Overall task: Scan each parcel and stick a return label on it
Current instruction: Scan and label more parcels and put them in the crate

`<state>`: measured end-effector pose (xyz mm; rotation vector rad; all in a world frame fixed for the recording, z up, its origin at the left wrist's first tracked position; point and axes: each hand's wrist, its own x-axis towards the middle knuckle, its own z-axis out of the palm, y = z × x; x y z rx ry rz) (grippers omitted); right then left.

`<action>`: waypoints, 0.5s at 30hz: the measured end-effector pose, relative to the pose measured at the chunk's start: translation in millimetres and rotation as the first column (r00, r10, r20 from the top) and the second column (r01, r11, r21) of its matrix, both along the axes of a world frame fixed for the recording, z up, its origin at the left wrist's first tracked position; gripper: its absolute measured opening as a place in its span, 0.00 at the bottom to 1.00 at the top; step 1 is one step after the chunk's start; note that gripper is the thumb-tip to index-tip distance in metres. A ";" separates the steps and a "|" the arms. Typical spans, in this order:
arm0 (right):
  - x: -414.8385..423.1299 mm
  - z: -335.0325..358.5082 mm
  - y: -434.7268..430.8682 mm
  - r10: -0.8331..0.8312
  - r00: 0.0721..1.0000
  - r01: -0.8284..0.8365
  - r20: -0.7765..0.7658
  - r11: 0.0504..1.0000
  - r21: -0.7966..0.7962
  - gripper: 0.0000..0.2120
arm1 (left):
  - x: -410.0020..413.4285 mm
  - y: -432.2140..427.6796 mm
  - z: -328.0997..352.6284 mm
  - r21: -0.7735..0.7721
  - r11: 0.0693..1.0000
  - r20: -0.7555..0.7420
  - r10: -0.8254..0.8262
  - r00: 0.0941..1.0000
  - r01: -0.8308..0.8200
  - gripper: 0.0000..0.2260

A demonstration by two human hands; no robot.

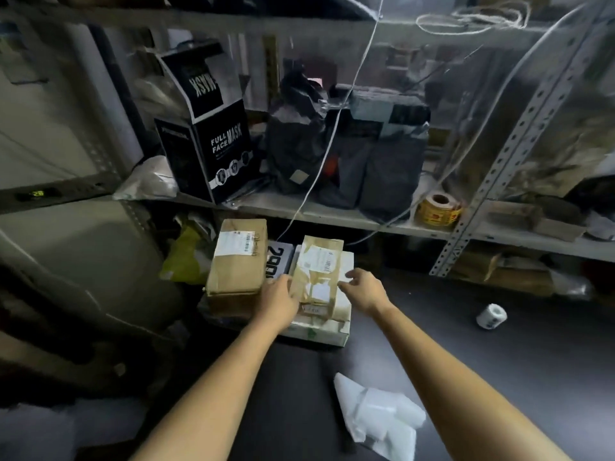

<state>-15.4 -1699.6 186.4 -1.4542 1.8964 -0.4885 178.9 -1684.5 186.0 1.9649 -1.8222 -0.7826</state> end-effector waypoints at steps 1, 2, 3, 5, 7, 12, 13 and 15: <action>1.2 -6.0 -8.6 -0.017 1.000 0.016 0.014 1.000 0.009 0.24 | -2.1 -6.6 -5.5 0.016 1.000 -0.005 0.000 1.000 0.000 0.20; 2.8 -11.8 -18.0 -0.033 0.999 0.033 0.032 0.999 0.018 0.25 | -4.2 -13.7 -11.3 0.028 1.000 -0.005 -0.004 1.000 0.004 0.21; 4.4 -18.2 -27.4 -0.054 0.997 0.053 0.061 0.998 0.026 0.27 | -5.5 -20.8 -17.6 0.037 0.999 -0.004 -0.007 1.000 0.007 0.22; 7.4 -29.1 -42.6 -0.101 0.985 0.096 0.137 0.995 0.042 0.28 | -6.2 -32.2 -28.3 0.061 0.998 -0.020 -0.005 1.000 0.006 0.25; 11.2 -39.7 -51.6 -0.148 0.966 0.137 0.212 0.988 0.065 0.27 | -4.4 -39.6 -36.5 0.108 0.994 -0.061 0.004 0.998 0.003 0.26; 13.9 -58.1 -55.0 -0.255 0.889 0.232 0.381 0.967 0.104 0.21 | 0.2 -44.7 -45.9 0.169 0.986 -0.219 0.035 0.975 0.003 0.26; 12.4 -57.9 -53.8 -0.255 0.880 0.238 0.400 0.967 0.093 0.21 | 0.2 -44.1 -45.2 0.157 0.987 -0.254 0.051 0.966 -0.011 0.26; 7.2 -52.7 -49.1 -0.240 0.870 0.243 0.431 0.969 0.049 0.20 | -1.9 -41.3 -40.9 0.122 0.992 -0.308 0.070 0.949 -0.034 0.25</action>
